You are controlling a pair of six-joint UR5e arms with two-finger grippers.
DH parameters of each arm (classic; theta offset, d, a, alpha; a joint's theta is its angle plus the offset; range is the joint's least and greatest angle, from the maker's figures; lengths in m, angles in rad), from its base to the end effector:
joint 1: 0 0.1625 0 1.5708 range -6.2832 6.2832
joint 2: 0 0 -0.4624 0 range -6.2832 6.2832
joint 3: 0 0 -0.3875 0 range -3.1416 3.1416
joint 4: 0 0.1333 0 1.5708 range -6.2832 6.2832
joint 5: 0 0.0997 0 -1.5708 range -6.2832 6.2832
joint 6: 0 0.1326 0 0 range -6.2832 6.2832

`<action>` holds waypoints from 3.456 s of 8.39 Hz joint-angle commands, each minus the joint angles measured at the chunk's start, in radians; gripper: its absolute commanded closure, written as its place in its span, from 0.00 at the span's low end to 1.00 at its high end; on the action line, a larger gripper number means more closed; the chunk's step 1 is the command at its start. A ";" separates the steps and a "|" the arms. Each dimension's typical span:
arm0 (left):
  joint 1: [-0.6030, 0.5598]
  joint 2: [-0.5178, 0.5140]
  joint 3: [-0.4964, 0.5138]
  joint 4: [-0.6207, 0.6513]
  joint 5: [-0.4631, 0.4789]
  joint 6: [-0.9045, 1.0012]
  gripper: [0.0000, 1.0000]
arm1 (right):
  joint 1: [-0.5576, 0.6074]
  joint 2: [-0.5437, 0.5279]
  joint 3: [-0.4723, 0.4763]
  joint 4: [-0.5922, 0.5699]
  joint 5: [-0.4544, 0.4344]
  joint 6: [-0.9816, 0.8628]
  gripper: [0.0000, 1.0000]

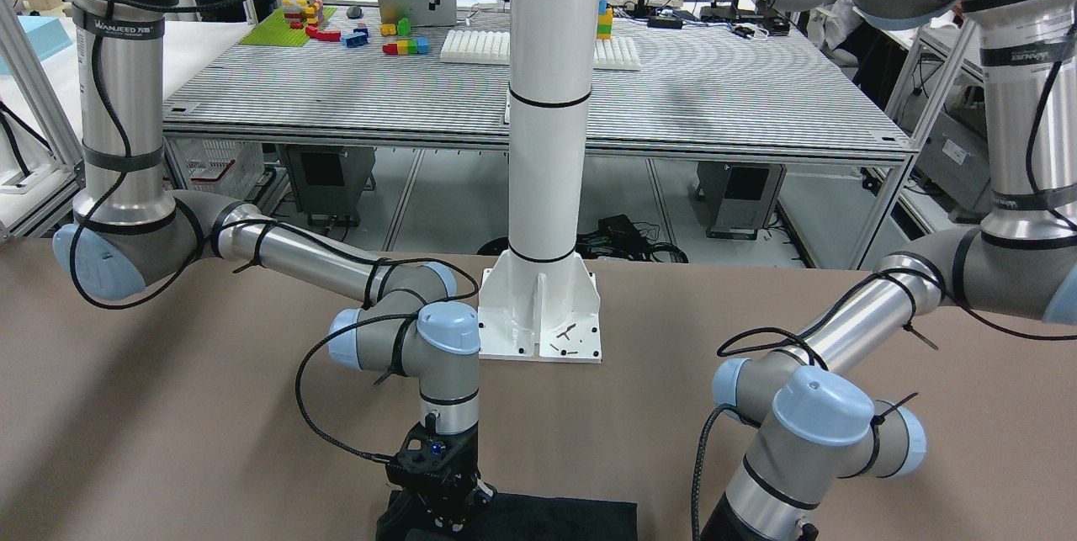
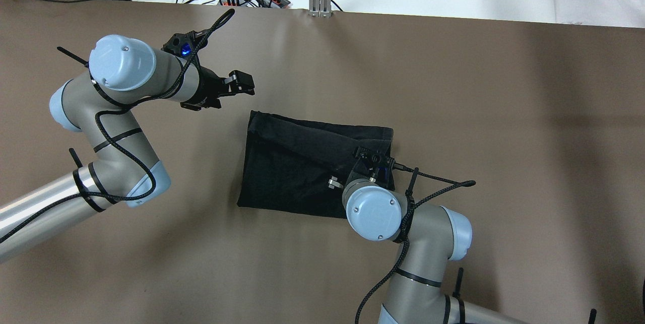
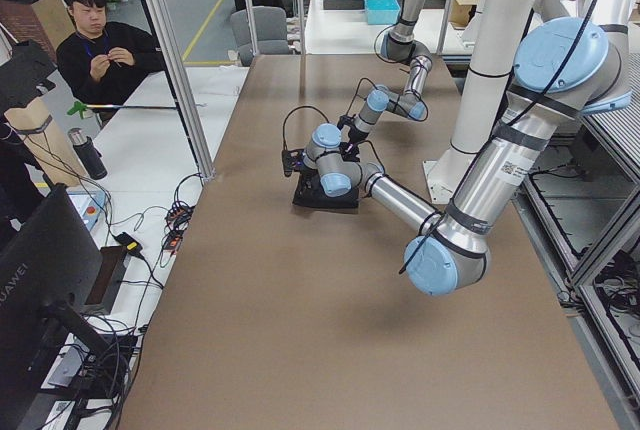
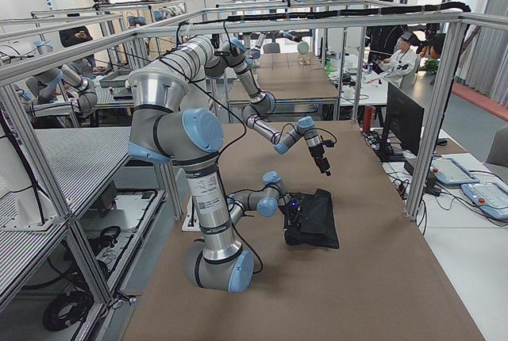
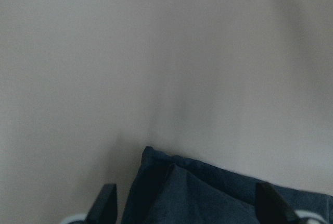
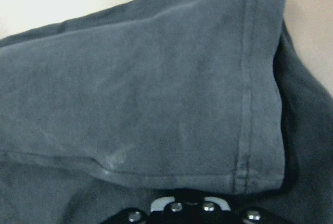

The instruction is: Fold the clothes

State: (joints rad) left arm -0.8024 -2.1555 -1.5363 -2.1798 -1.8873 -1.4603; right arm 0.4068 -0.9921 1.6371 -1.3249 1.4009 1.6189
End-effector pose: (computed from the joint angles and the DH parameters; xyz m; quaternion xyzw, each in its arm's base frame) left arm 0.4487 -0.5967 0.3045 0.1200 0.5436 -0.1990 0.8065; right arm -0.6059 -0.4306 0.3213 0.1519 -0.4088 0.2384 0.8678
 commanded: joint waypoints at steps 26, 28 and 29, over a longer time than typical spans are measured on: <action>0.075 -0.256 0.502 -0.140 0.244 0.000 1.00 | 0.242 0.079 -0.115 0.148 0.125 -0.171 0.06; -0.009 -0.250 0.478 -0.143 0.153 0.032 1.00 | 0.242 0.081 -0.109 0.148 0.131 -0.223 0.06; -0.076 -0.247 0.472 -0.144 0.037 0.053 1.00 | 0.245 0.081 -0.103 0.139 0.136 -0.240 0.06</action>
State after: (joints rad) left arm -0.7748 -2.4078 -1.0498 -2.3186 -1.6935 -1.4427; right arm 0.6496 -0.9110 1.5253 -1.1770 1.5303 1.4209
